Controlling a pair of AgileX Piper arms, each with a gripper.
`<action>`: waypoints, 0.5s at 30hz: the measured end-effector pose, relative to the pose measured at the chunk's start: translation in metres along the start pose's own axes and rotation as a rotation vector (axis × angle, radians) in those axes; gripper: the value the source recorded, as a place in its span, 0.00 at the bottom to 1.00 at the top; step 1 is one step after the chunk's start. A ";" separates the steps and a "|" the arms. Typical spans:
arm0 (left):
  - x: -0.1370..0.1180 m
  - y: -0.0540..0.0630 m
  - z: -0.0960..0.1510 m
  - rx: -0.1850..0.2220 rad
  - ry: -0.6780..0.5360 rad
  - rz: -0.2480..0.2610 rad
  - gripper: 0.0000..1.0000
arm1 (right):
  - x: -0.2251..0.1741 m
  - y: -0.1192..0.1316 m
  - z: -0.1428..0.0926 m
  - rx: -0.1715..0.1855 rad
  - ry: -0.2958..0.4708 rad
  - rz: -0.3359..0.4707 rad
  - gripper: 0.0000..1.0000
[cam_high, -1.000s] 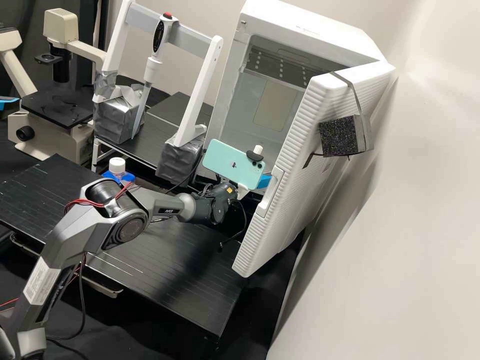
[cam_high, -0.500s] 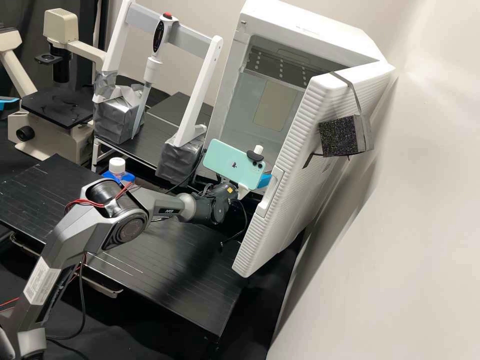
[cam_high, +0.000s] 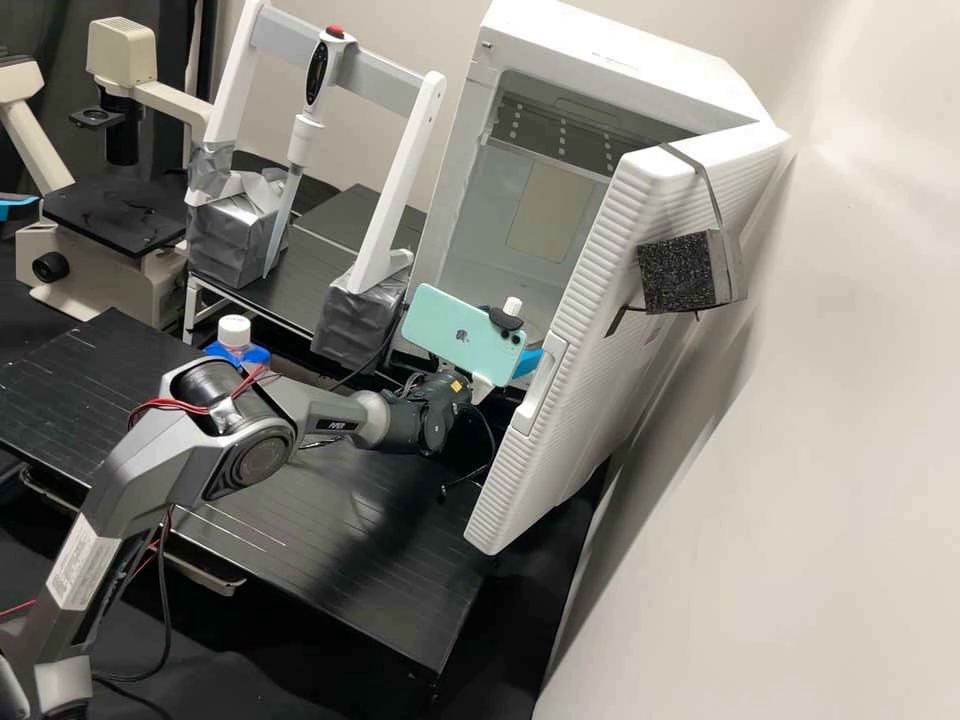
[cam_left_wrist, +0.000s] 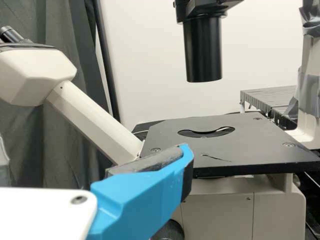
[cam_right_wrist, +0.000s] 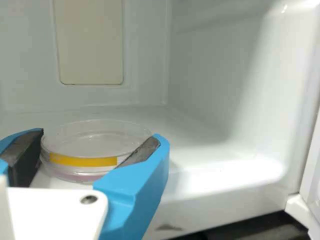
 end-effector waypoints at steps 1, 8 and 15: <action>0.000 0.000 0.000 0.000 0.000 0.000 1.00 | -0.003 0.000 0.001 0.003 -0.002 -0.001 0.00; 0.000 0.000 0.000 0.000 0.000 0.000 1.00 | -0.039 0.004 -0.003 0.055 0.007 0.035 0.00; 0.000 0.000 0.000 0.000 0.000 0.000 1.00 | -0.079 0.006 -0.006 0.064 0.012 0.082 0.00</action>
